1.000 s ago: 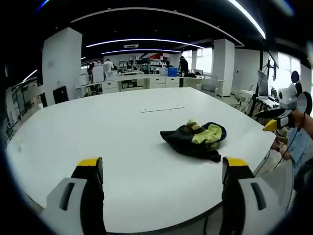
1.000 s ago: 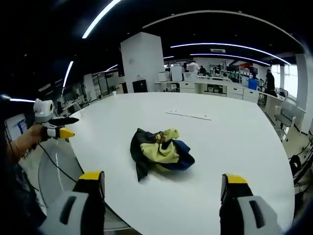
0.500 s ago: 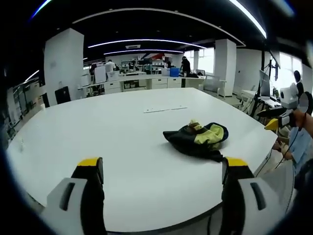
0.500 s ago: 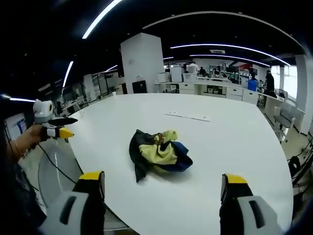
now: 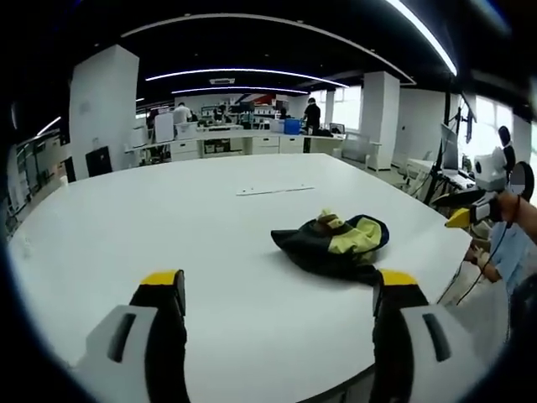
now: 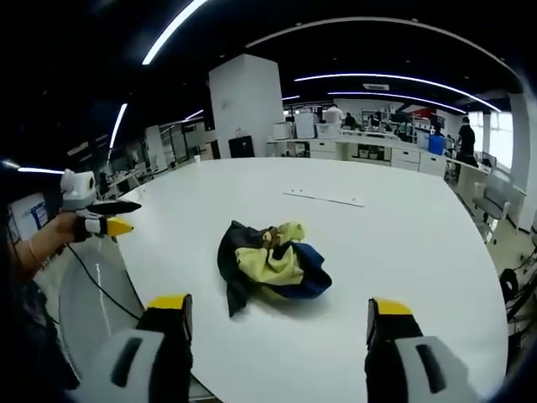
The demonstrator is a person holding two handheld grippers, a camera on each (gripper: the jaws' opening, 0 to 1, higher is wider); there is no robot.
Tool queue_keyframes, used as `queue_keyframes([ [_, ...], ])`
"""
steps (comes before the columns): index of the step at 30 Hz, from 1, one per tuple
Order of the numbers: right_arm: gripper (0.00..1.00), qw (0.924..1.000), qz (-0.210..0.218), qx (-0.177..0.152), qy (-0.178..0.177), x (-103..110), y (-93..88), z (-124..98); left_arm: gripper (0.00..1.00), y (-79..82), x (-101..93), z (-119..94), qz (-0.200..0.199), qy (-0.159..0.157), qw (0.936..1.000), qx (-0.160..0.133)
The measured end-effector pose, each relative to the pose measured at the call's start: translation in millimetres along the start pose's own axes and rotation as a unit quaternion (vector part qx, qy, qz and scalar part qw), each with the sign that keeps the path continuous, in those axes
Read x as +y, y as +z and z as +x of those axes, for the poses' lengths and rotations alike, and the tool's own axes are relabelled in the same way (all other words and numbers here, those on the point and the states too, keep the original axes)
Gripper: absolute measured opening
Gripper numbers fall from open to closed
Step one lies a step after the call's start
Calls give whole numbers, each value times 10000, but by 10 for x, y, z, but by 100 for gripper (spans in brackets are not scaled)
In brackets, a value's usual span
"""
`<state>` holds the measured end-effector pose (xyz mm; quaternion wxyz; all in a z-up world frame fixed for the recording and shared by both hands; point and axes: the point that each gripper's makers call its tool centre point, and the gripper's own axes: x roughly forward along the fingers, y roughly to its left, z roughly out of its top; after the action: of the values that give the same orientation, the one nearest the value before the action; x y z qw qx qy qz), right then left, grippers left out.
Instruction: Fold the garment on the visible template until the final outline fits inside the template.
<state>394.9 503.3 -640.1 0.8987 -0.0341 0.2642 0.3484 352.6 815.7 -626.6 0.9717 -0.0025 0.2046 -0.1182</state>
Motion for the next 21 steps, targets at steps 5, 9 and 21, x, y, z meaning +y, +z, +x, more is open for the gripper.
queue_keyframes([
  [5,72,9997,137,-144,114,-22,65,105,82,-38,-35,160,-8,-121,9999,21],
  [9,69,9994,177,-181,251,-12,105,193,76,-68,-45,294,48,-233,9997,-52],
  [21,57,9994,-3,-11,335,-73,74,545,64,-47,-103,649,296,-616,9977,-31],
])
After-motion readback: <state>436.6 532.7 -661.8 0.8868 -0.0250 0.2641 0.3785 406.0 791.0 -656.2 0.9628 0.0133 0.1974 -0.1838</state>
